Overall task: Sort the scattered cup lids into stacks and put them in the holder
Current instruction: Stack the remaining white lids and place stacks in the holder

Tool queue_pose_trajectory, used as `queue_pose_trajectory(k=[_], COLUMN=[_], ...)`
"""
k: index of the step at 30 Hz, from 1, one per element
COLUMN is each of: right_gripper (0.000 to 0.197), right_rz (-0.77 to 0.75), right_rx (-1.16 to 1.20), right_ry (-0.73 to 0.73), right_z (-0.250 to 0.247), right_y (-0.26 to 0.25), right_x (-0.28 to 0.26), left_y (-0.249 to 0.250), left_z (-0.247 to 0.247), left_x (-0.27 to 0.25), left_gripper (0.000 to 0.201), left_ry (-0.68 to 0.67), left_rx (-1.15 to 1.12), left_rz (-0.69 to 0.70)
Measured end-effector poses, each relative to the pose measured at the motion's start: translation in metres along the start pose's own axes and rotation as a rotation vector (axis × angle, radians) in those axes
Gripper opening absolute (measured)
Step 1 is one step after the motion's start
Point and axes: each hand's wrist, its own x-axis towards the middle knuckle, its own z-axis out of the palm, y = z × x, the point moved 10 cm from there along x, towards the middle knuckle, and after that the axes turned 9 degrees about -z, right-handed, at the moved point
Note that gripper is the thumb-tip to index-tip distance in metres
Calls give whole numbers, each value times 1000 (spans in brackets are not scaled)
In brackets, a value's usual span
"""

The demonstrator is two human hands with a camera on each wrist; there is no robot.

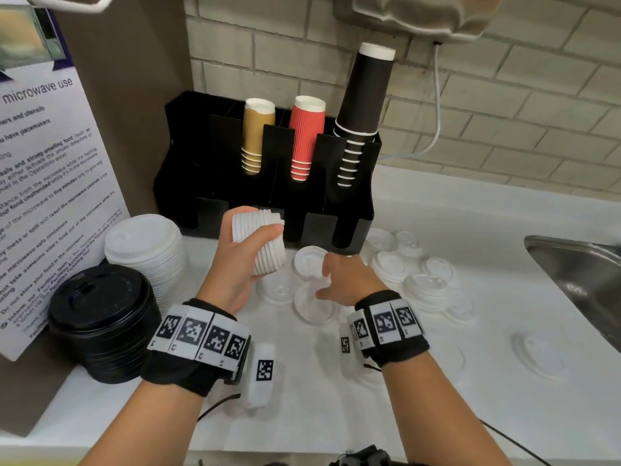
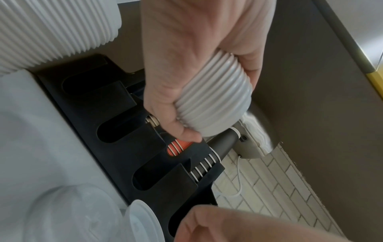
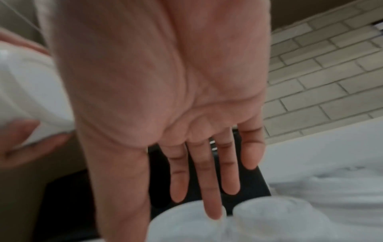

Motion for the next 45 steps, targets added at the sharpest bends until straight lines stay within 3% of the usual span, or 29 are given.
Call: queue_pose_trajectory(k=[3,12,14,18,20,24,26,30,35,37,41,45], right_gripper=[62,40,40,32,29,14,17,43,5,9,25,45], right_rz=[6,-54,-79,-97,-80,-56,-73,-162,-214,-231,-331,-479], right_rx=[-72,38,-27,-124,-145,-211,-103,387,722,900,1223,1129], right_ry=[-83,-26,-94,-385,-397,-245,-42,448,675,697,513,413], right_z=[7,-14,-9,26,30,7,-21,-74,-80,-73,-51,-48], right_y=[-2,-4,-8,-10,-7,-2,-2,-14,-26,-26,-37,-44], right_x=[5,9,10,17,20,19,15,-15,-38,-41,-37,-39], left_y=[0,1,0,1,1,1,0,-4,-3,1,4,5], left_z=[3,2,3,7,7,3,2,12,19,19,15,17], left_x=[-2,-5,-5,-7,-8,-8,-7,-9,-12,-14,-16,-17], left_gripper=[43,47,46,45,45,48,49,42,49,58,68,62], left_ry=[-8,4,3,-11,-16,-6,-9,-57,-57,-45,-31,-63], left_rx=[11,37,38,33,33,43,64,79,73,67,-5,-67], left_rz=[-4,-8,-13,-21,-16,-11,-8,5,29,49,59,47])
